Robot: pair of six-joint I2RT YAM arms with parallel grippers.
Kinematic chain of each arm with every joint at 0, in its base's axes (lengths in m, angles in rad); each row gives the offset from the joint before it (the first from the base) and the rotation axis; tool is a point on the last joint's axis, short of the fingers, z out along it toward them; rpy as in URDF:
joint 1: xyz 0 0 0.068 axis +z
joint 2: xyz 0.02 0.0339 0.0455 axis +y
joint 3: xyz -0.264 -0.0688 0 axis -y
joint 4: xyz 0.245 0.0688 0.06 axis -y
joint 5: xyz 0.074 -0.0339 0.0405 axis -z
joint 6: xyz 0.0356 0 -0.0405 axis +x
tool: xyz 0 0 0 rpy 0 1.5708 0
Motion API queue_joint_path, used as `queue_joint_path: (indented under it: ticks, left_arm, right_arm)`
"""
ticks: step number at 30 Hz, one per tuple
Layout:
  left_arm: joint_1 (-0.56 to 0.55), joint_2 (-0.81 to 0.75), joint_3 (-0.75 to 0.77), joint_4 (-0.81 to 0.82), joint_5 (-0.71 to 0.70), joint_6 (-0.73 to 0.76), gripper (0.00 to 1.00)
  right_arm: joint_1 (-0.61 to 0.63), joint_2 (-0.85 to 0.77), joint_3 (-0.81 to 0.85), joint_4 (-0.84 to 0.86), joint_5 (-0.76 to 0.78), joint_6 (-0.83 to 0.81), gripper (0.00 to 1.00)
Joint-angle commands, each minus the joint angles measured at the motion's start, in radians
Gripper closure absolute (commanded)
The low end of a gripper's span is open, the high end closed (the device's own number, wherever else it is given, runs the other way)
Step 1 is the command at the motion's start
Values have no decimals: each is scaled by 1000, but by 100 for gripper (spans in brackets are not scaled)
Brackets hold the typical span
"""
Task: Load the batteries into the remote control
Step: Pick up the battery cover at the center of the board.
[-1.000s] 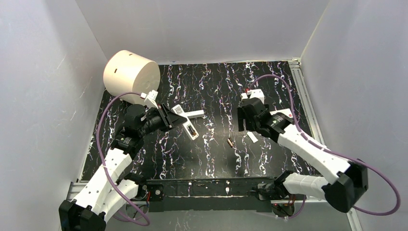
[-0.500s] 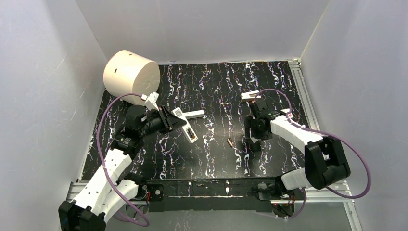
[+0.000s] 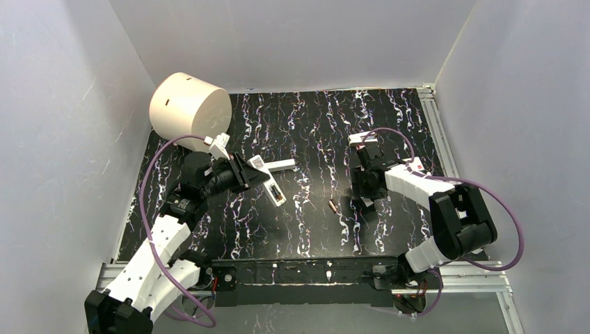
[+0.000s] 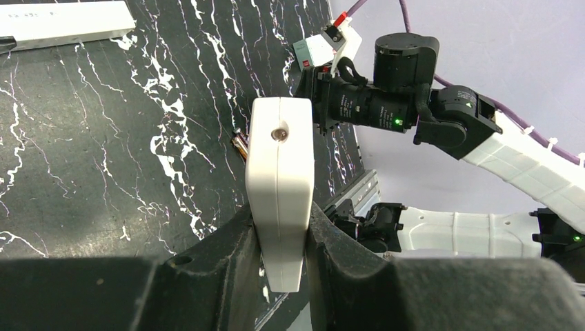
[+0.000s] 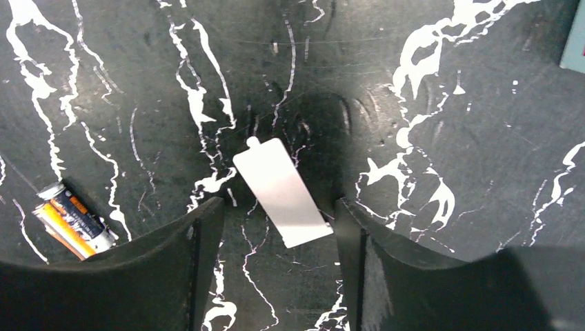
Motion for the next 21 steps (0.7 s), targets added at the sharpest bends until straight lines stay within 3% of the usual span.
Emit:
queue_joint_path:
  ticks: [1, 5, 21]
  left_arm:
    - [6, -11, 7, 28, 17, 0, 100]
    - [5, -8, 2, 25, 15, 3, 100]
    - [5, 16, -18, 51, 24, -6, 100]
  right_arm:
    - [-7, 24, -7, -1, 7, 6, 37]
    - [-3, 3, -12, -31, -6, 25, 43]
    - [104, -29, -31, -108, 77, 118, 43]
